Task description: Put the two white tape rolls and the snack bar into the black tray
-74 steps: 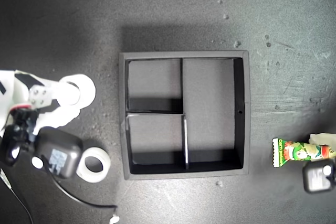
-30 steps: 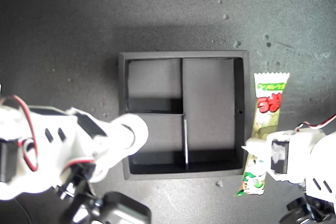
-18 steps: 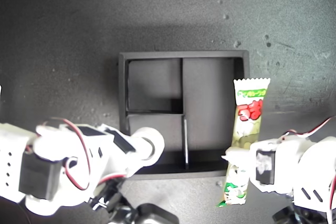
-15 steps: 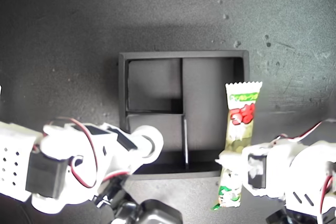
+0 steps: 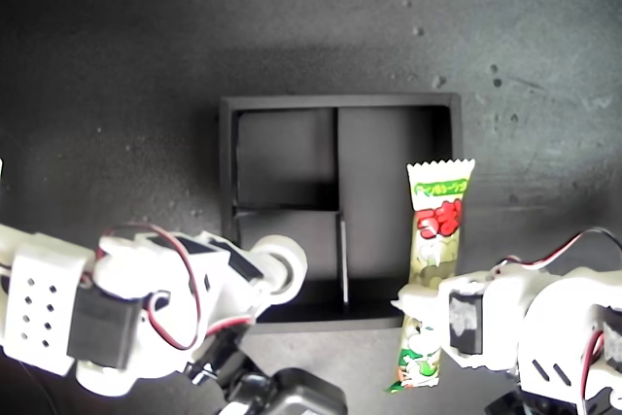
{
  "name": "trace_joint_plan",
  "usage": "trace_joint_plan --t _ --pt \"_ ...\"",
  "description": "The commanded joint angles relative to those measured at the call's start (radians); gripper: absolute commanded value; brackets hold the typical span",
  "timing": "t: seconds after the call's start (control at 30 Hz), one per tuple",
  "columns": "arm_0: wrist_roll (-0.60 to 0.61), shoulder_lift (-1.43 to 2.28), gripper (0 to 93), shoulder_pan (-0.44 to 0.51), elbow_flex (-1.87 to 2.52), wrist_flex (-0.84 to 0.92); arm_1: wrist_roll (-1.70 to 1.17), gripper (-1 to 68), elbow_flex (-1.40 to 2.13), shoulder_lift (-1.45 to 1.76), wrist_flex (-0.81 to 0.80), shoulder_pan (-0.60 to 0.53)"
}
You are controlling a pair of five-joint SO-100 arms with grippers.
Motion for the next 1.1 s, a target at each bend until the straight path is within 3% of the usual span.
trace_joint_plan --t 0.0,0.37,0.77,0.8,0.9,1.07 --pt "-0.015 0.000 1.3 0.014 -0.052 -0.023 0.011 -0.1 0.017 0.011 -0.029 0.044" --pt "-0.017 0.012 1.5 0.014 -0.026 -0.025 -0.025 -0.2 0.084 0.009 -0.029 0.178" --pt "-0.029 -0.025 2.8 0.026 -0.032 -0.044 -0.014 0.0 0.144 0.009 -0.054 0.166" --pt "-0.035 -0.025 4.1 0.028 -0.029 -0.044 -0.014 1.0 0.146 0.009 -0.052 0.166" --pt "-0.046 -0.011 11.2 0.034 -0.008 -0.044 -0.015 18.4 0.141 0.009 -0.040 0.164" --pt "-0.044 0.021 15.4 0.044 0.021 -0.044 -0.023 24.7 0.129 0.009 -0.005 0.164"
